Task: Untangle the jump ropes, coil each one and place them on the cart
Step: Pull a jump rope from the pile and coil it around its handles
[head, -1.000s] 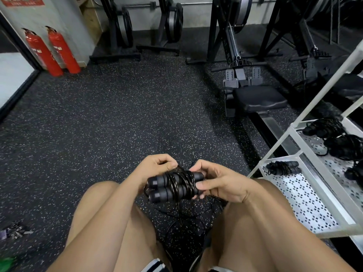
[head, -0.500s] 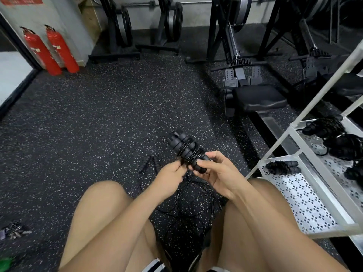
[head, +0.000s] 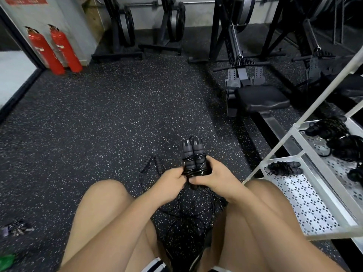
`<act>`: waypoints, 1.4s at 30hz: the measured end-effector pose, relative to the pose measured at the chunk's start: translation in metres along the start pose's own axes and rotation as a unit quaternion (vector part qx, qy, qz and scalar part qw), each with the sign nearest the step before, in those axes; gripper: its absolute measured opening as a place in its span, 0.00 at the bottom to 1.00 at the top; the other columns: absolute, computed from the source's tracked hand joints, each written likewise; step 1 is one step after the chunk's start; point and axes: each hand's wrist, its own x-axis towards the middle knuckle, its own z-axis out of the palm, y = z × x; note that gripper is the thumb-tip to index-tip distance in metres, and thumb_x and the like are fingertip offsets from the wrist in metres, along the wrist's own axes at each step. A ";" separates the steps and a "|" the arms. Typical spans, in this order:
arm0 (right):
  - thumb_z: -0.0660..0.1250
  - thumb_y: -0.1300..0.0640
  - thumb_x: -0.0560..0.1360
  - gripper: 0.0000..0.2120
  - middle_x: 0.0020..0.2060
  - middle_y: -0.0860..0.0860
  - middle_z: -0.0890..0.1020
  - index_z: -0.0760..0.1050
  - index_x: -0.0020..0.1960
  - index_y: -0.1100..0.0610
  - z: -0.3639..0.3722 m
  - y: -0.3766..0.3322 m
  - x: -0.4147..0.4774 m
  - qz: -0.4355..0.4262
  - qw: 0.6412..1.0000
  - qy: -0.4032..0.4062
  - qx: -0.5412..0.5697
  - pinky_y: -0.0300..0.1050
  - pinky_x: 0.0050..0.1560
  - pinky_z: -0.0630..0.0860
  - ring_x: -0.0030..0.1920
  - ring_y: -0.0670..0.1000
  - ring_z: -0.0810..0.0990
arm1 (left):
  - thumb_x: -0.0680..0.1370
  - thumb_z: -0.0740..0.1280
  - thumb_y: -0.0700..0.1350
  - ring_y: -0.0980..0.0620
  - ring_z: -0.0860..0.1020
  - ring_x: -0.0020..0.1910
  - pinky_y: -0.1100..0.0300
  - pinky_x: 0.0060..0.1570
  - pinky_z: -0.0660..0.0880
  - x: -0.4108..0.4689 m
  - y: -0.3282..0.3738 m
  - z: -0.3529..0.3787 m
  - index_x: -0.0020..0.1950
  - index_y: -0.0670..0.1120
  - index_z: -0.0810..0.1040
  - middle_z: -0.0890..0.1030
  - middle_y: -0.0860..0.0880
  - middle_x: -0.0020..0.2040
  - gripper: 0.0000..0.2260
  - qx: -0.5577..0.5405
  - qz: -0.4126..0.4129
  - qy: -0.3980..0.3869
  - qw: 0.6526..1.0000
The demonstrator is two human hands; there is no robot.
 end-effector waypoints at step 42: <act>0.84 0.44 0.72 0.23 0.48 0.54 0.90 0.82 0.61 0.51 0.011 0.022 0.018 0.146 0.971 0.097 0.164 0.43 0.33 0.74 0.38 0.50 0.84 | 0.86 0.68 0.48 0.64 0.85 0.41 0.63 0.47 0.78 -0.005 0.002 0.008 0.74 0.61 0.77 0.88 0.59 0.44 0.17 -0.015 0.099 0.050 0.994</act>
